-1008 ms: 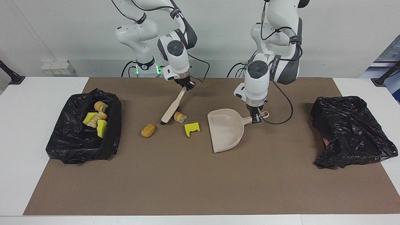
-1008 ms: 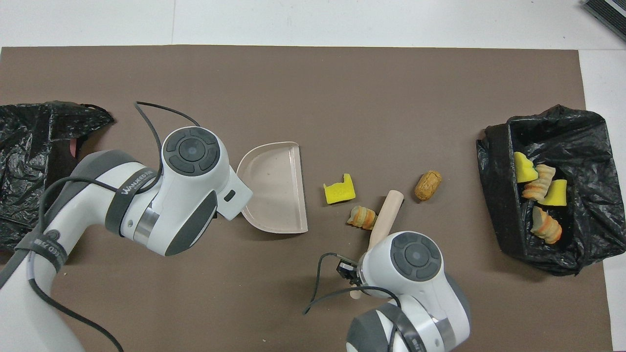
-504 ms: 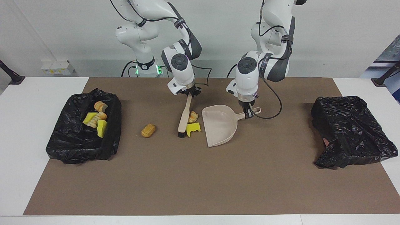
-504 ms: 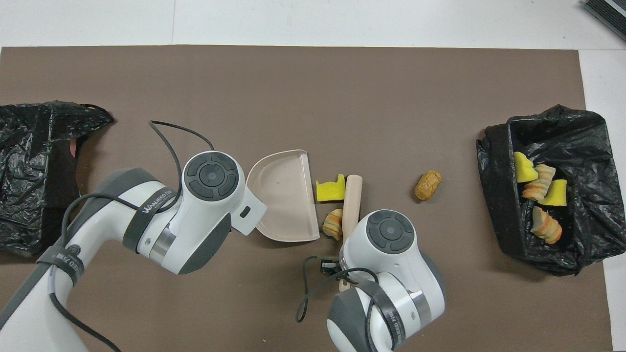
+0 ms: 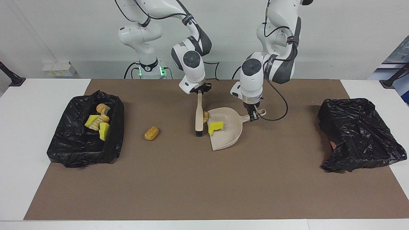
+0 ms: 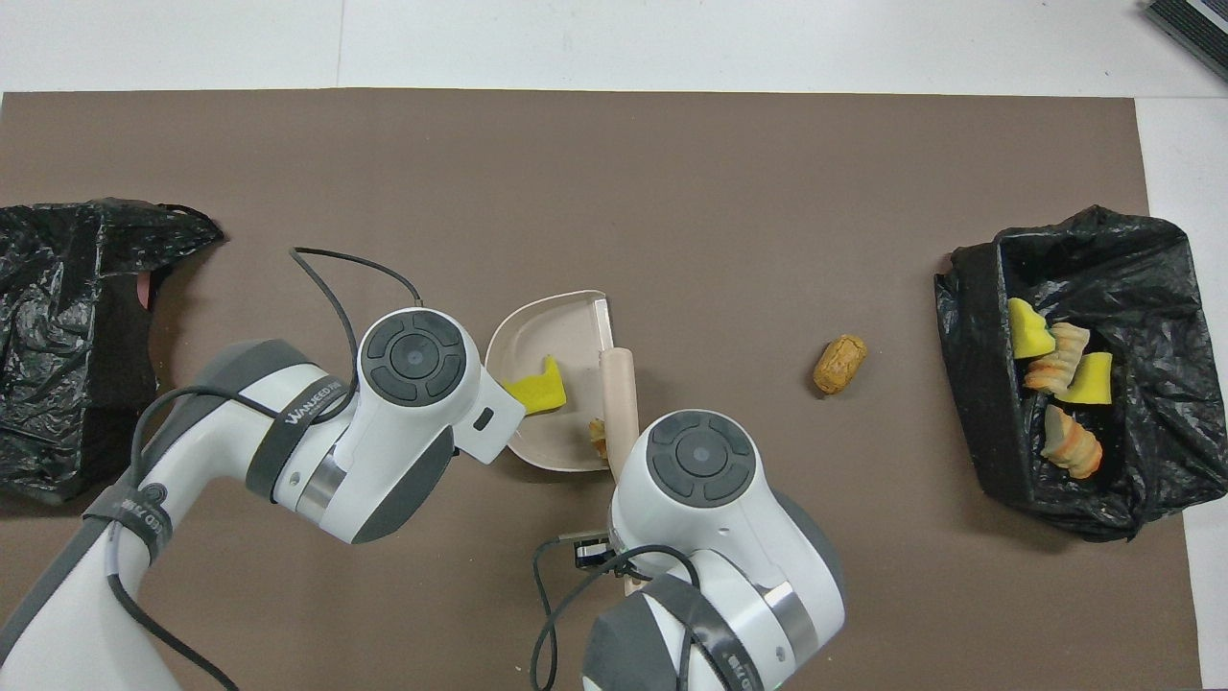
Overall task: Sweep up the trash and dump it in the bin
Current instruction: 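Sweep sponge and bread pieces into the dustpan with the right gripper's brush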
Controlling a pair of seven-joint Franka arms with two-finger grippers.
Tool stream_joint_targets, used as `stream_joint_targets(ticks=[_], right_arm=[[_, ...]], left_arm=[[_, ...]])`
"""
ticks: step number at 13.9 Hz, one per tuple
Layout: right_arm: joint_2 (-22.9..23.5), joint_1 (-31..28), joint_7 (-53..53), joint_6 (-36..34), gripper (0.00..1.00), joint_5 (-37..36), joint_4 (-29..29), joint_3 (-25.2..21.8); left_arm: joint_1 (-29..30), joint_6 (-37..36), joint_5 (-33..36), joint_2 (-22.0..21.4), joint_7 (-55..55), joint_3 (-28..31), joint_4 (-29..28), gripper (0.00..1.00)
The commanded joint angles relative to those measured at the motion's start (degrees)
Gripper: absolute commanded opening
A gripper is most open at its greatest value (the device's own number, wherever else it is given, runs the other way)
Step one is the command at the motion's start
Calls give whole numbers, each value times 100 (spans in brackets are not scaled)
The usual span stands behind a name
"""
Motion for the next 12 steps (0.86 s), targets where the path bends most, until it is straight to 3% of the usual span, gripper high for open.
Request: stream_joint_targets(ticks=[1,5,12], right_arm=[[49,-346,-263,-246,0,35,287,5],[111,-601,-237,-606,0,-1097,473,-4],[50,-1778,554,-1459,0,-2610,201,-4]], left_arm=[[-25,263,-136,-122,-185,37,-166,0],[-8,561,-269,-51,-202,37,-139,0],[1,834,-911,-7,-193,46,-122,0]])
